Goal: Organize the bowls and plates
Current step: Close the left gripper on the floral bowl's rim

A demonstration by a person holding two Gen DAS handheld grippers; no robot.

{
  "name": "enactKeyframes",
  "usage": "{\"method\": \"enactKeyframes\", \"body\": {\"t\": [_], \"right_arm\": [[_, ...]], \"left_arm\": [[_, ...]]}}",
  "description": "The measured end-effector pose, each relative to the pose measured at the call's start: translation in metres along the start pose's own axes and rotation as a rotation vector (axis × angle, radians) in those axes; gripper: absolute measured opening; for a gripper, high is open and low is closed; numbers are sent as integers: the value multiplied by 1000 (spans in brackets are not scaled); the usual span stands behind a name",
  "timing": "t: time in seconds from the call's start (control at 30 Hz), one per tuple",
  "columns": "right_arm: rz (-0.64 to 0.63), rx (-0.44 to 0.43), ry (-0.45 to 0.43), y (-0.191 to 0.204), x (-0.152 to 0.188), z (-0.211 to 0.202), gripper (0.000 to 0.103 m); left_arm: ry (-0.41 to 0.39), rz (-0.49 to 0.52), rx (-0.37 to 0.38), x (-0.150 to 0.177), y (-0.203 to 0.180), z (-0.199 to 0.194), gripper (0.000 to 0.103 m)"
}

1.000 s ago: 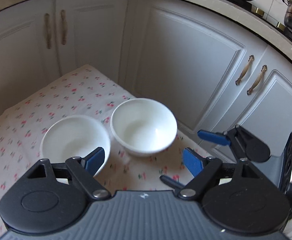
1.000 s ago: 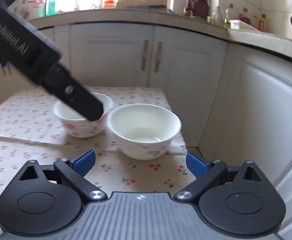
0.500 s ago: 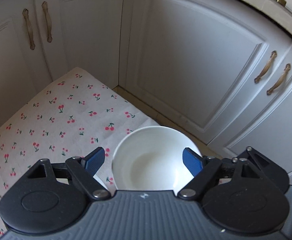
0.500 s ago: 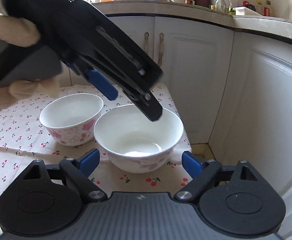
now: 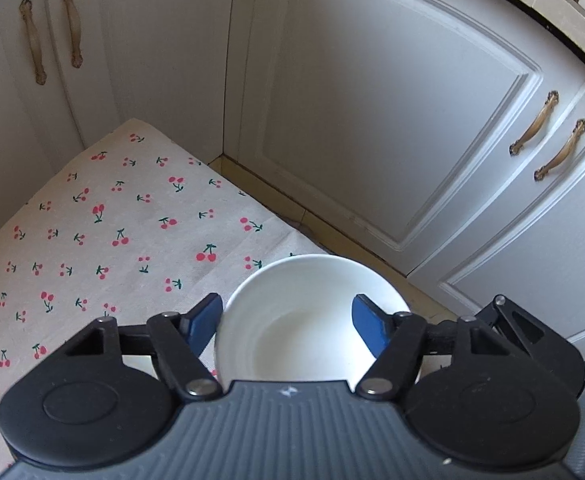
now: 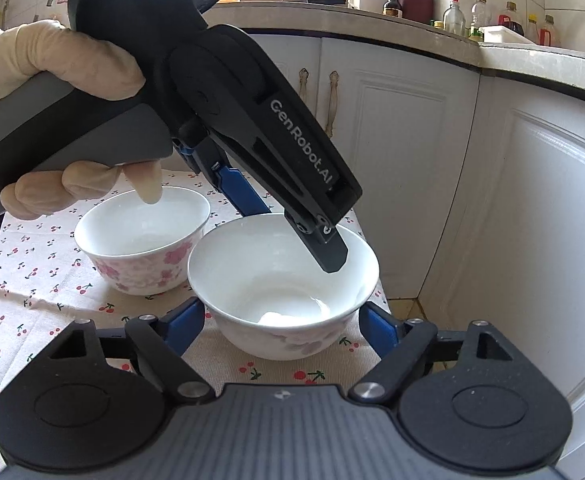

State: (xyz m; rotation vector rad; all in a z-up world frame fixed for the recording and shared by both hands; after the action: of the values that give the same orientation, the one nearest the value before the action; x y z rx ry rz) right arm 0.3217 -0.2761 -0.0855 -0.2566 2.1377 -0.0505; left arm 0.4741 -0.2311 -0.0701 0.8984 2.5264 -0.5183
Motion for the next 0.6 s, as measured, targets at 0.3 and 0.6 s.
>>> {"method": "enactKeyframes", "body": {"t": [0.3,0.6], "right_arm": [[-5,12,2,3,0,2,88],[4,9,11,3,-1,0,88]], "left_arm": [[20,21,-9,1,-1,6,70],[34,26,-6,3,-2,7,70]]}}
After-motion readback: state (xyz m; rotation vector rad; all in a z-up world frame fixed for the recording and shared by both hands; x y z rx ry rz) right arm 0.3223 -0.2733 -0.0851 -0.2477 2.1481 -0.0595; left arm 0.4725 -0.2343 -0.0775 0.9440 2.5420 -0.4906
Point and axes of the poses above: each gripper's, at about its wrist camera, not at the fingertips, and z roughly the way its jaws point, y to its left, x to its underside, the point moved 1 cm from there along z, roughly the way its jaws point, and after that the axes turned 6 degrees about -z, right-handed, at the moved point
